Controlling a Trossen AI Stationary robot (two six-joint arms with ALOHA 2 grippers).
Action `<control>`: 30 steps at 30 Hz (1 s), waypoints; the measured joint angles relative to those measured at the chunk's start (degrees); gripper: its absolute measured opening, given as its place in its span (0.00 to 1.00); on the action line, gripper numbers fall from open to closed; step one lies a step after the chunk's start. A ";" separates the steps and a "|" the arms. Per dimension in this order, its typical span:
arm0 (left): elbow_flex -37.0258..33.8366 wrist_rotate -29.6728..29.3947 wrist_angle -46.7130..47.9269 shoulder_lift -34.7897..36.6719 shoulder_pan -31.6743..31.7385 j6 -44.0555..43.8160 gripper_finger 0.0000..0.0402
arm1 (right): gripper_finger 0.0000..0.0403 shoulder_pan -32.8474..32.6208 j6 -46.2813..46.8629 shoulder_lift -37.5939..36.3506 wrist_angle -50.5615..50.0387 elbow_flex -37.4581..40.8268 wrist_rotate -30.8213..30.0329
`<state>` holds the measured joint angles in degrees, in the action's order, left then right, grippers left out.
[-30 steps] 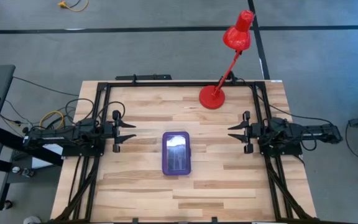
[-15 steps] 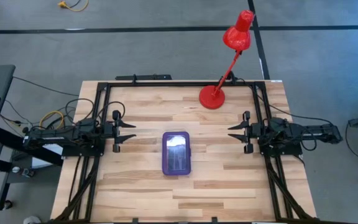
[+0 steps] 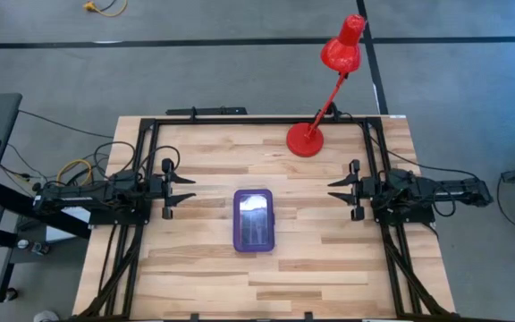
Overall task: Pick & place school supplies into a supply box
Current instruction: Return to Home Position
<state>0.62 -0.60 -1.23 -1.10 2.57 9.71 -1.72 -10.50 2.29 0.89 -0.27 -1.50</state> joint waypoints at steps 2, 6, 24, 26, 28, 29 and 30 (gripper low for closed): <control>0.00 0.00 0.00 0.00 0.00 -0.24 0.40 | 0.26 0.00 -0.01 0.01 0.00 0.01 0.00; 0.00 0.00 0.00 0.00 0.00 0.26 0.40 | 0.26 0.00 0.00 0.00 0.00 0.01 0.00; 0.00 0.00 0.00 0.00 0.00 0.46 0.40 | 0.26 -0.02 -0.02 0.00 0.00 0.01 0.00; 0.00 0.00 0.00 0.00 0.00 -0.02 0.40 | 0.26 -0.01 0.00 0.00 0.00 0.00 0.00; 0.00 0.00 0.00 0.00 0.00 -0.24 0.40 | 0.26 -0.01 -0.02 0.00 0.00 0.00 -0.01; -0.01 0.00 0.00 0.00 -0.02 -0.22 0.40 | 0.26 0.00 -0.02 0.02 0.00 0.00 0.00; -0.02 0.00 0.00 0.00 0.00 -0.04 0.40 | 0.26 -0.02 0.00 0.02 0.00 0.02 0.00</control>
<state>0.60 -0.60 -1.23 -1.10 2.57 9.68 -1.74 -10.51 2.31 0.89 -0.25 -1.50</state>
